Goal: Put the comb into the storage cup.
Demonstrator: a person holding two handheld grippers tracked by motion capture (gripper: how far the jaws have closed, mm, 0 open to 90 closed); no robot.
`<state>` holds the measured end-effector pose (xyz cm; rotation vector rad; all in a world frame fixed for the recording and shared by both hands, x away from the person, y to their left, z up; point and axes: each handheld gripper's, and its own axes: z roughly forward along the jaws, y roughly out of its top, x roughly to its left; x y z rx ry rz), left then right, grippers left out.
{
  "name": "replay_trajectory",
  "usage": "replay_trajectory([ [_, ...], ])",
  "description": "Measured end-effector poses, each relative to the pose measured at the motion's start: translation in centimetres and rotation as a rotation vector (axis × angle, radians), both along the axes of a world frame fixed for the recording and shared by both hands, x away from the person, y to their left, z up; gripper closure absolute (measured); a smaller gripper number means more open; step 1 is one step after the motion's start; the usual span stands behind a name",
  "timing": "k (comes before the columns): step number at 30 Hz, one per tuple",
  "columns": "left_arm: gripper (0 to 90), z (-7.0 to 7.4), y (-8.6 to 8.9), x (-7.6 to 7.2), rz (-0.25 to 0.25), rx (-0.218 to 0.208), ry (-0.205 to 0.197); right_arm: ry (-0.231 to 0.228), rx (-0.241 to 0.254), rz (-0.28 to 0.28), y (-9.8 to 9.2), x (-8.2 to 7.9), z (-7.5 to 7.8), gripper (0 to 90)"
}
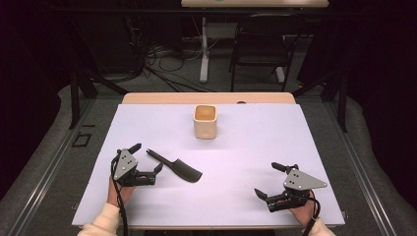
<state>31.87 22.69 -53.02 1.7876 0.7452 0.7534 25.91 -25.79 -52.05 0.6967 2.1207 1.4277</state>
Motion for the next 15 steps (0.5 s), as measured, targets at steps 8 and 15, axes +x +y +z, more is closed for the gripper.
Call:
replay_trajectory([
  [8,0.1,-0.2,0.1,1.2,0.017,0.0,0.009,0.0,-0.001,-0.002,0.0,0.0,0.0,0.0],
  [15,0.1,-0.2,0.2,1.9,0.031,-0.007,0.013,0.0,-0.002,-0.004,0.0,0.0,0.0,0.0],
])
